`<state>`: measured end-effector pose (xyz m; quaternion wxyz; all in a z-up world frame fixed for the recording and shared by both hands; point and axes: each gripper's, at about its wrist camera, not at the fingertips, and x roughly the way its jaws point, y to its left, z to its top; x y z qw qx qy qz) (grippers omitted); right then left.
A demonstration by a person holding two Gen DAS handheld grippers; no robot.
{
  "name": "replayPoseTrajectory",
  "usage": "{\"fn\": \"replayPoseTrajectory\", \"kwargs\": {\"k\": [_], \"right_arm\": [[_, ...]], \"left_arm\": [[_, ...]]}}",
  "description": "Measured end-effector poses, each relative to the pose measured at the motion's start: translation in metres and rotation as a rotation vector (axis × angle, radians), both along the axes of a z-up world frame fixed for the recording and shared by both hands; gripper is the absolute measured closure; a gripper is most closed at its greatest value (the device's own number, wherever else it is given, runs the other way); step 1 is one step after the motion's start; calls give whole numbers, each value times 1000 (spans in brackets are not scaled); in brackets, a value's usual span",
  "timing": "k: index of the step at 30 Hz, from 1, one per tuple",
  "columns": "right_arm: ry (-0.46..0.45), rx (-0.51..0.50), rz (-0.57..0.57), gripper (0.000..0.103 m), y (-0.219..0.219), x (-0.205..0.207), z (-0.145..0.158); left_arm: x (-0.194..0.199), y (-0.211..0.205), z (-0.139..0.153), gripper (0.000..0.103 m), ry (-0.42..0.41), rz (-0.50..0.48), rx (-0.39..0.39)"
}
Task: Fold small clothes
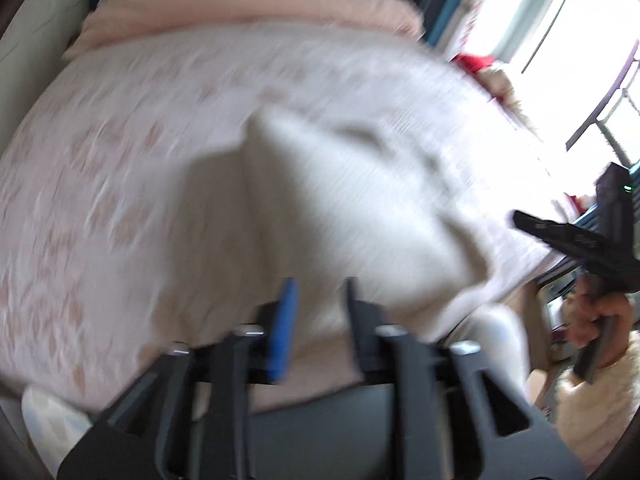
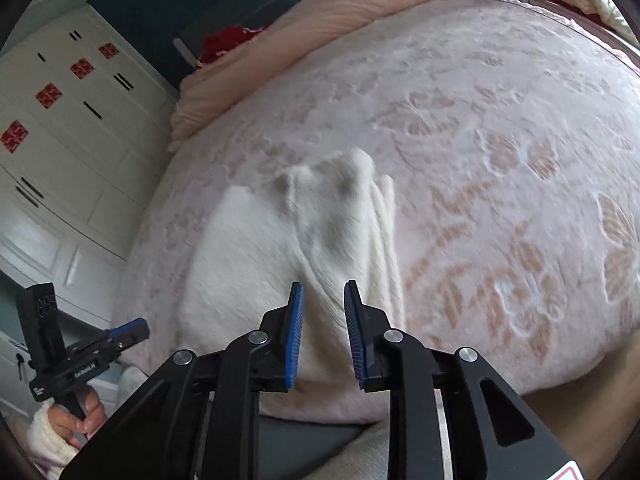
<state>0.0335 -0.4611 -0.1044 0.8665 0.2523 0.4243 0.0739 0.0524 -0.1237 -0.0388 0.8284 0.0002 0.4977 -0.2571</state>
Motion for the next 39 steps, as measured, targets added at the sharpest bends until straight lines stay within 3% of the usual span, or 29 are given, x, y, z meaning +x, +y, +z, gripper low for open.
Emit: {"fn": "replayPoseTrajectory", "kwargs": {"k": [2,4,7,9,10,11,12,13,15,18,19,21,22,25,27,29,31,33,35,37,39], "right_arm": [[4,-38,53,94,13,41,3],[37,-77,72,98,25,80,-4],[104,-159,43,97,18,130,-26],[132,-202,-3,84,5,147,-39],[140,-223,-19,60,-1,151,-43],[151,-248,-38,43,-6,154,-51],[174,-245,-33,40,-8,157,-60],[213,-212,-6,41,-9,161,-71],[237,-141,67,95,-3,163,-82],[117,-141,15,95,-11,153,-61],[118,-134,-16,95,-19,153,-65],[274,-133,-11,95,-29,164,-107],[284,-127,4,93,-28,163,-113],[193,-186,-30,81,-26,154,-71],[98,-241,-36,81,-16,147,-35],[58,-199,38,89,-1,153,-18],[67,-126,137,97,23,166,-21],[150,-137,228,103,51,187,-53],[271,-251,242,103,64,206,-97],[252,-195,199,103,59,206,-95],[172,-109,146,100,46,190,-63]], "left_arm": [[15,-33,7,61,-45,-34,-22],[31,-67,-6,61,-54,-65,41],[46,-91,-43,61,27,-71,108],[50,-91,-65,61,69,-39,121],[50,-88,-69,61,70,-29,114],[52,-83,-71,61,63,-25,95],[52,-82,-71,60,58,-33,92],[50,-82,-70,60,52,-41,98],[50,-85,-71,59,41,-62,114],[49,-85,-70,59,48,-67,111],[51,-85,-71,59,51,-67,104],[55,-84,-76,59,56,-69,87],[56,-84,-78,59,55,-74,88],[57,-88,-70,58,46,-103,106],[64,-81,-46,58,56,-106,31],[77,-74,-26,50,26,-66,-46],[96,-75,-21,44,11,-26,-60],[119,-84,-41,44,33,11,11],[138,-88,-76,45,127,32,68],[142,-89,-91,45,118,45,87],[139,-91,-87,45,89,24,110]]}}
